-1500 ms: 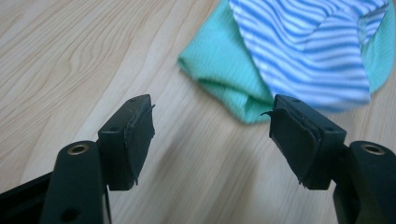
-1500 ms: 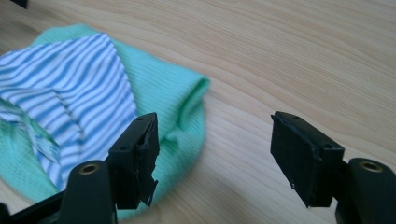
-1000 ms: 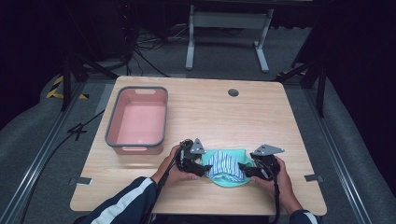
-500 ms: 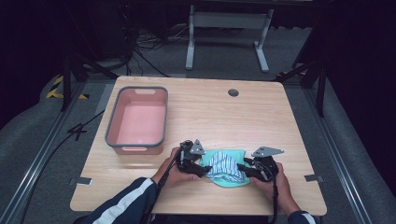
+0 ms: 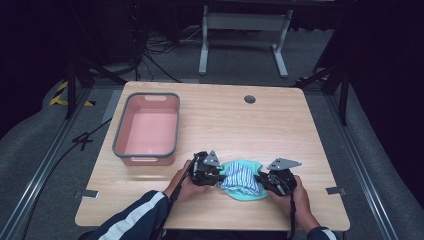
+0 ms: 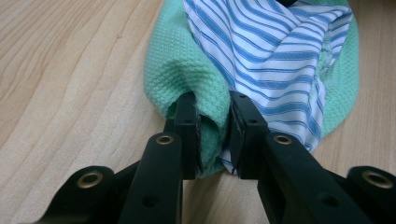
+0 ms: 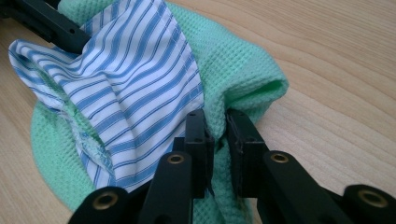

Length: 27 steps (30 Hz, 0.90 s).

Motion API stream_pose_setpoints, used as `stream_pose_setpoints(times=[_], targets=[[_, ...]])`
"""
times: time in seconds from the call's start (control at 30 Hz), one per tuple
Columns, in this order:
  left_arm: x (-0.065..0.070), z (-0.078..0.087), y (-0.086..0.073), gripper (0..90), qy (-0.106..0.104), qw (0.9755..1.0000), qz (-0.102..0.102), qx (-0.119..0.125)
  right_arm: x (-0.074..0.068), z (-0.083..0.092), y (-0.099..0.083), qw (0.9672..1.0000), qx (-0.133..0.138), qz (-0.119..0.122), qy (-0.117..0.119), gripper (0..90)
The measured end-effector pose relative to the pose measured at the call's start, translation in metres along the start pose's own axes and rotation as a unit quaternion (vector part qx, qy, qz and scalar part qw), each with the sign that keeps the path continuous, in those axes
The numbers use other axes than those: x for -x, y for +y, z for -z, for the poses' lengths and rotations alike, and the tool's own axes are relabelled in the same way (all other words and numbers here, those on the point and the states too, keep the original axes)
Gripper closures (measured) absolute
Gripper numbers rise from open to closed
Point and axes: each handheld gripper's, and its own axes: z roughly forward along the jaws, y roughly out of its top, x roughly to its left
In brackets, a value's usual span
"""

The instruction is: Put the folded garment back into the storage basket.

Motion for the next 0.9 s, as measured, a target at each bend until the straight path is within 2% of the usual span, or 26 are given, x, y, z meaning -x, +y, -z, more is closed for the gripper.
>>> stream_pose_setpoints(times=[0.13,0.23,0.3,0.47,0.53,0.67,0.83,0.9], targets=[[0.001,0.002,0.002,77.2,0.008,0.9999,-0.012,-0.003,0.001,0.002,-0.001,1.0000,0.002,0.001,-0.002,81.7],[0.002,0.002,0.003,78.7,0.009,0.9999,-0.009,-0.001,0.000,0.003,0.000,1.0000,0.005,0.003,-0.003,81.8],[0.002,0.004,0.004,79.3,0.010,0.9998,-0.018,-0.002,0.000,0.006,0.001,0.9999,0.009,0.004,-0.002,82.0],[0.001,0.007,0.006,80.1,0.007,0.9998,-0.020,0.000,0.000,0.011,0.005,0.9998,0.020,0.004,0.000,82.3],[0.000,0.011,0.009,80.2,0.005,0.9998,-0.018,0.002,0.000,0.013,0.007,0.9997,0.021,0.008,-0.001,82.3],[-0.005,0.016,0.016,80.2,0.001,0.9996,-0.028,-0.006,0.001,0.016,0.009,0.9995,0.031,0.003,-0.008,82.3],[-0.006,0.020,0.023,80.1,0.008,0.9996,-0.027,-0.002,0.001,0.020,0.013,0.9993,0.034,0.006,-0.014,82.3],[-0.007,0.021,0.027,80.1,0.012,0.9994,-0.033,0.000,0.002,0.023,0.016,0.9990,0.041,0.006,-0.017,82.4]])
